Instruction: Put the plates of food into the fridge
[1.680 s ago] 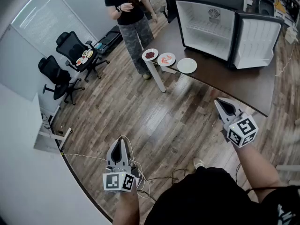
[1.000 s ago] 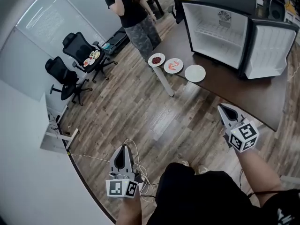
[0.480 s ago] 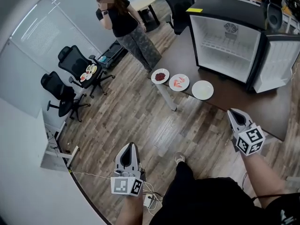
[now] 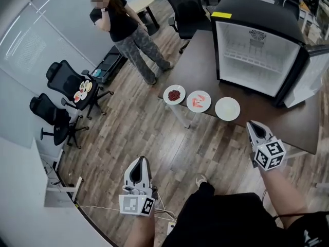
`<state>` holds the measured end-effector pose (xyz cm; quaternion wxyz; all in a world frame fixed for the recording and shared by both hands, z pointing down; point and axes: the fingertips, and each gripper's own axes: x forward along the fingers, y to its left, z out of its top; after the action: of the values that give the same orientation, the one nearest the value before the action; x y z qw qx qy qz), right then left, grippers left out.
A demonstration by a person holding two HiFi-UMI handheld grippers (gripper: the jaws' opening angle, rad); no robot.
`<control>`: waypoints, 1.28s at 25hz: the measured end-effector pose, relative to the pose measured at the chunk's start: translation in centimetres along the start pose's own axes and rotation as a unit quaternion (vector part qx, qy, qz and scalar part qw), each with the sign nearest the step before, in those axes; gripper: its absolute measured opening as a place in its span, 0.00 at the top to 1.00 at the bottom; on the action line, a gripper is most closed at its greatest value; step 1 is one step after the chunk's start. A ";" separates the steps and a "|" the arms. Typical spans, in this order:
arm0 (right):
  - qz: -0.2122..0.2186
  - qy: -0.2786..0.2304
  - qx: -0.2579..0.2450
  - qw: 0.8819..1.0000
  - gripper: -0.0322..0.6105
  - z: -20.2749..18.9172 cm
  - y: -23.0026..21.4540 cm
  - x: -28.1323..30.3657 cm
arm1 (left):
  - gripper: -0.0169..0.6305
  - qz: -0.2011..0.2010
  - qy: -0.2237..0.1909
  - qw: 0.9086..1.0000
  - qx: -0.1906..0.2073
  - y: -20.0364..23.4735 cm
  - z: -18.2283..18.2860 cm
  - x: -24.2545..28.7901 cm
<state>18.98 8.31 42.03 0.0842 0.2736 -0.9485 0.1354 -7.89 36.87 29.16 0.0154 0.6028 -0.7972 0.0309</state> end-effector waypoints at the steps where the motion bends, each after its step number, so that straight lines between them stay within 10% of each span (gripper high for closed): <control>1: -0.008 0.002 0.013 1.000 0.94 -0.3 0.1 1.0 | 0.97 -0.005 0.000 1.000 -0.001 1.0 0.0 0.8; 13: -0.100 0.021 0.112 0.988 0.94 -3.8 1.7 9.2 | 0.97 -0.069 -0.012 0.998 0.001 10.9 -0.2 10.6; 30: -0.135 0.035 0.242 0.960 0.94 -11.9 -1.4 11.5 | 0.97 -0.148 0.008 0.989 -0.018 7.4 -2.0 21.1; 32: -0.132 0.043 0.269 0.953 0.80 -13.4 -2.0 12.1 | 0.97 -0.154 0.016 0.988 -0.012 6.9 -2.7 21.8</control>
<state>11.08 4.70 58.03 0.0655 0.4030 -0.8277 0.3851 -20.52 17.98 33.02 0.0397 0.7173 -0.6950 0.0278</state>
